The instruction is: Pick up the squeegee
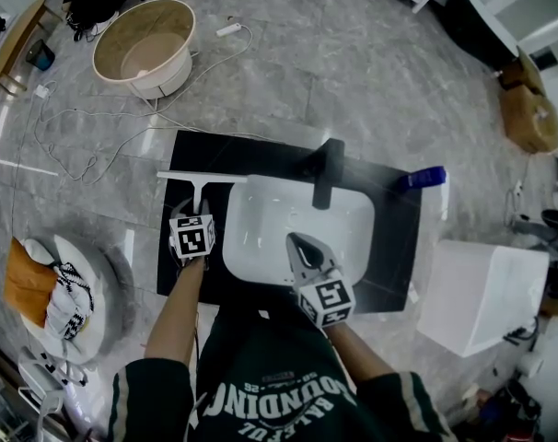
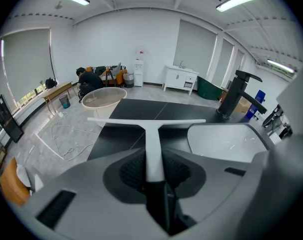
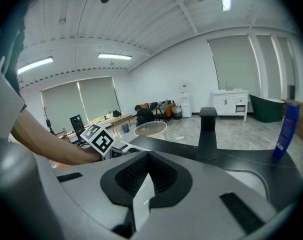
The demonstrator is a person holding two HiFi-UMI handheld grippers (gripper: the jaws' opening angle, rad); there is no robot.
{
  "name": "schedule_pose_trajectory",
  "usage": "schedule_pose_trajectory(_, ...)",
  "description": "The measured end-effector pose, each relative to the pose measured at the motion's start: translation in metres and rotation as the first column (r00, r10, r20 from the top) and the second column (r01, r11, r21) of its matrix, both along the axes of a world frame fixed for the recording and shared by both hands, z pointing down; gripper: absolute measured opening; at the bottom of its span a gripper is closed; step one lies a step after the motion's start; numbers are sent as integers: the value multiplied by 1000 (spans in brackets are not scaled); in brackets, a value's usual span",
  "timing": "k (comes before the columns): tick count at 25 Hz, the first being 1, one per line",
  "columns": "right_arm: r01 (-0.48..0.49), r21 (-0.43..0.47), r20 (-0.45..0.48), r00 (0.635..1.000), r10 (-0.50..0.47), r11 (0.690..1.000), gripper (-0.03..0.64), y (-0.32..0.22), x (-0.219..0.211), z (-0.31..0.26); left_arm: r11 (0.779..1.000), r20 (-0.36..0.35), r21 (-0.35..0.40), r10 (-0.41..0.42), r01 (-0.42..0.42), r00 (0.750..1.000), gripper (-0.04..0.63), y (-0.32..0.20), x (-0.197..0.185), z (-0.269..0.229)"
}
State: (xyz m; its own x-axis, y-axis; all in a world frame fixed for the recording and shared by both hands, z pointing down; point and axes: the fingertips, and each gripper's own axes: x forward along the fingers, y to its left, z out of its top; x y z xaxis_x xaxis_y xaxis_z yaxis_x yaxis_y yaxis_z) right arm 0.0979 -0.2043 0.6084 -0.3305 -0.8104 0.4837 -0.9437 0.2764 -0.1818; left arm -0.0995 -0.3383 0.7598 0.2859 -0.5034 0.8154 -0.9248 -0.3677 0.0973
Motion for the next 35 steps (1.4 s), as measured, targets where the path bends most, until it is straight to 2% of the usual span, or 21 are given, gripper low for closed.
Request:
schedule_pose_trajectory(6, 27, 13, 9, 1000, -27, 1000, 0, 0, -6, -9, 998, -22, 55, -6, 7, 1000, 80, 8, -3, -28)
schedule_pose_trajectory(20, 155, 118, 6, 988, -157, 981, 0, -4, -20, -44, 985, -70, 169, -20, 32, 997, 78, 45, -14, -107)
schedule_pose_trajectory(25, 194, 155, -38, 981, -190, 969, 0, -1, -21, -55, 975, -75, 217, -29, 45, 997, 78, 68, -17, -134)
schedule_pose_trajectory(31, 234, 180, -37, 972, -231, 956, 0, -2, -26, -79, 962, -83, 263, -46, 66, 996, 78, 94, -20, -164)
schedule_pose_trajectory(35, 231, 228, -45, 973, -227, 946, 0, -3, -21, -84, 952, -95, 299, -43, 69, 995, 78, 108, -19, -182)
